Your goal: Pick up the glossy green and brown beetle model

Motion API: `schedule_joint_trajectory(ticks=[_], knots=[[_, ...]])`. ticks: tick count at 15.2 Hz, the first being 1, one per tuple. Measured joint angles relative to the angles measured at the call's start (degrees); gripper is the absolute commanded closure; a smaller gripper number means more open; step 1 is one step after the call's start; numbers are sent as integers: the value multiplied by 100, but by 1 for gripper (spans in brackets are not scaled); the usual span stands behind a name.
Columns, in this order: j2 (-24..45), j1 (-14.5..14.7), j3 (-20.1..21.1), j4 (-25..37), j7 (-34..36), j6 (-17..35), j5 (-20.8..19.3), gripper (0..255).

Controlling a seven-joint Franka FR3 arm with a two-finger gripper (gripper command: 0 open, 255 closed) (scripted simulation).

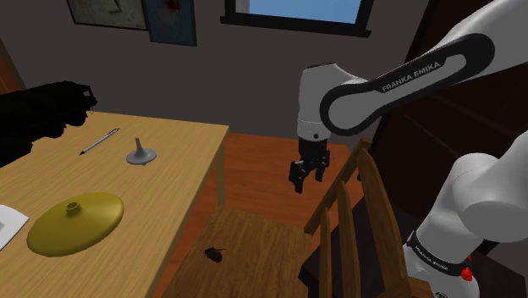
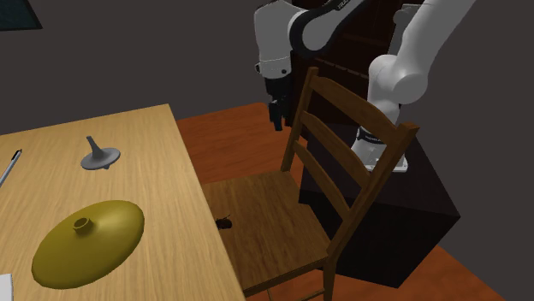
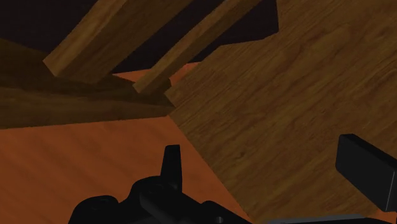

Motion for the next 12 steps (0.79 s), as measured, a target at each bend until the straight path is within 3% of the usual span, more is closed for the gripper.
schedule_joint_trajectory(ticks=[7,12], knots=[[1467,212,383,377,514,1349,209,0],[2632,356,517,944,910,2143,88,0]])
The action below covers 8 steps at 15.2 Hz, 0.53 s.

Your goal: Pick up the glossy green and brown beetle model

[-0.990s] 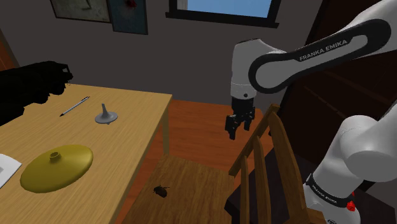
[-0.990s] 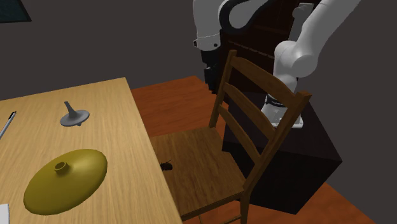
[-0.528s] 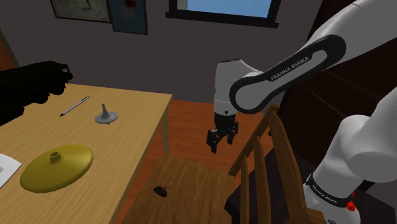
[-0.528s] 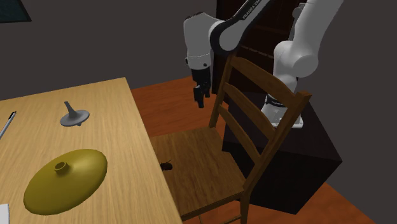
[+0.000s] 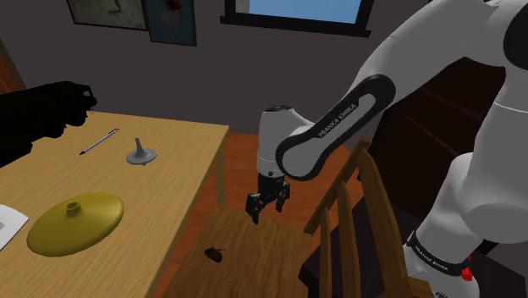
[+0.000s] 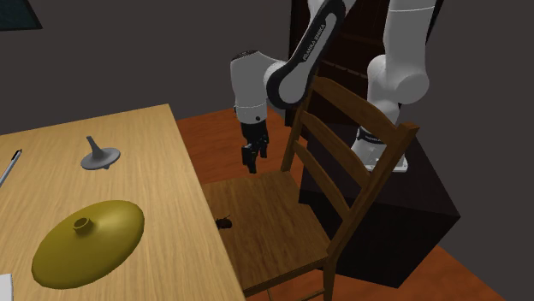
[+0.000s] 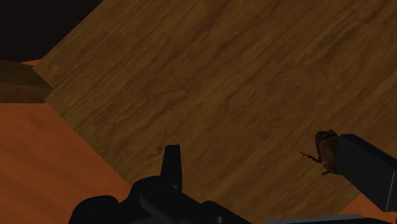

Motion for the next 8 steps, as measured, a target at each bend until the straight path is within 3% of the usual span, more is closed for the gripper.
schedule_joint_trajectory(ticks=[8], knots=[[1739,425,-70,1240,610,811,-330,0]])
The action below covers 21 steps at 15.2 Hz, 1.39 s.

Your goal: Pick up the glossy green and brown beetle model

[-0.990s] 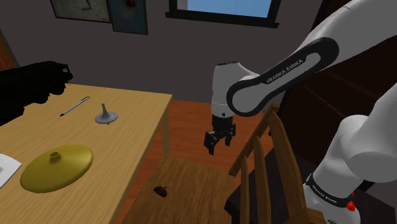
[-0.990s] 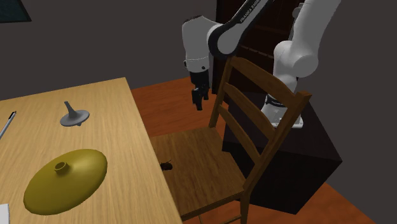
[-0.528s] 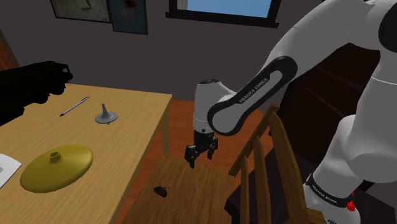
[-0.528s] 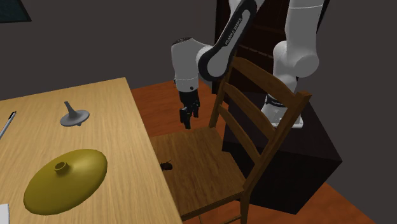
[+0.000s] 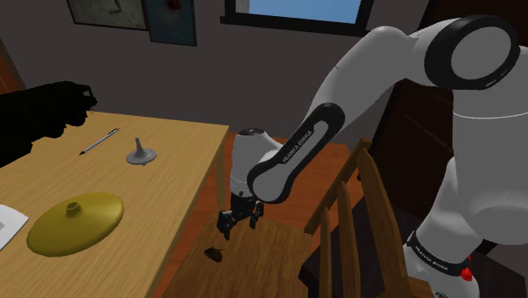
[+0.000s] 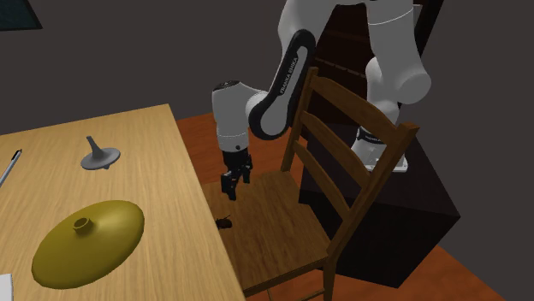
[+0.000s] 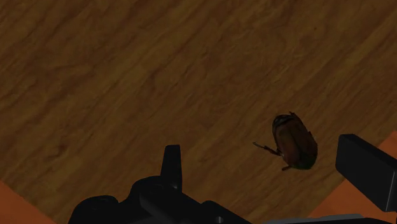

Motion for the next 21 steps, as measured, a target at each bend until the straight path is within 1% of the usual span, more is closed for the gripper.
schedule_joint_trajectory(ticks=[2,5,7,11,14,15,21], knots=[[434,147,-54,381,140,142,-72,0],[1017,289,-127,978,242,245,-133,0],[1308,419,-161,1266,347,315,-161,0],[1673,495,-216,1512,361,453,-202,0],[1869,525,-241,1574,352,586,-219,0],[1904,531,-246,1592,351,603,-223,255],[1922,537,-245,1629,348,615,-227,255]])
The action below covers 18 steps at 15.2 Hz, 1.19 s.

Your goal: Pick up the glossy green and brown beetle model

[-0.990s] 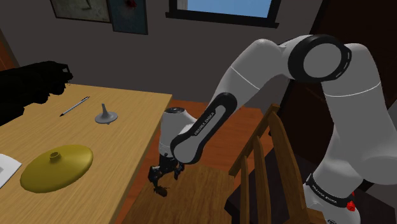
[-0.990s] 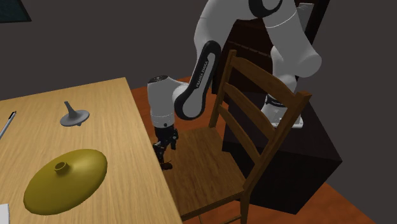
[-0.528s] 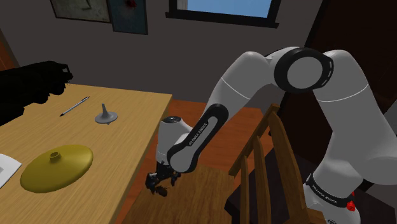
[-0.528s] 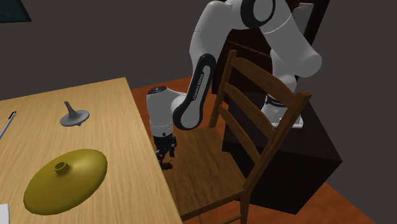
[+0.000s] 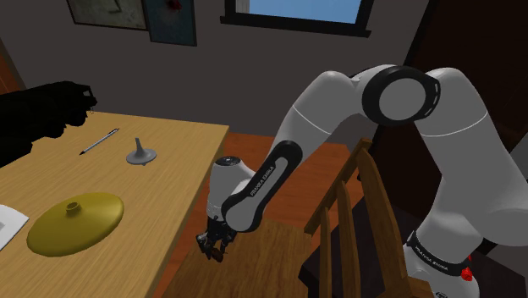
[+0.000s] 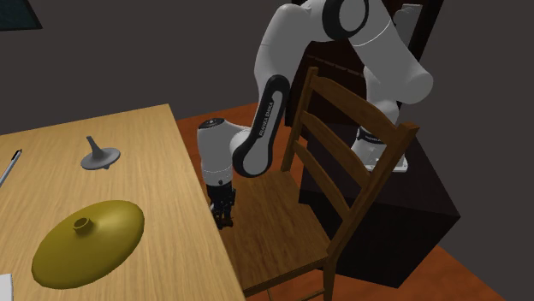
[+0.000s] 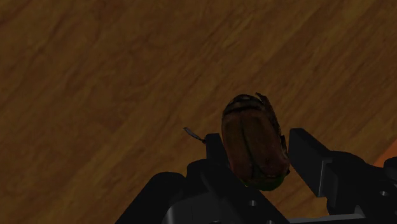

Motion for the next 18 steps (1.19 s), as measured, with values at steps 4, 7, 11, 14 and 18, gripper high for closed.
schedule_joint_trajectory(ticks=[4,7,11,14,18], knots=[[0,-6,0,-2,-6,10,0,255],[-149,-35,19,-107,0,-67,17,255],[-408,-76,55,-197,12,-237,43,255],[-620,-97,84,-248,35,-394,64,255],[-867,-132,119,-334,56,-585,98,255]])
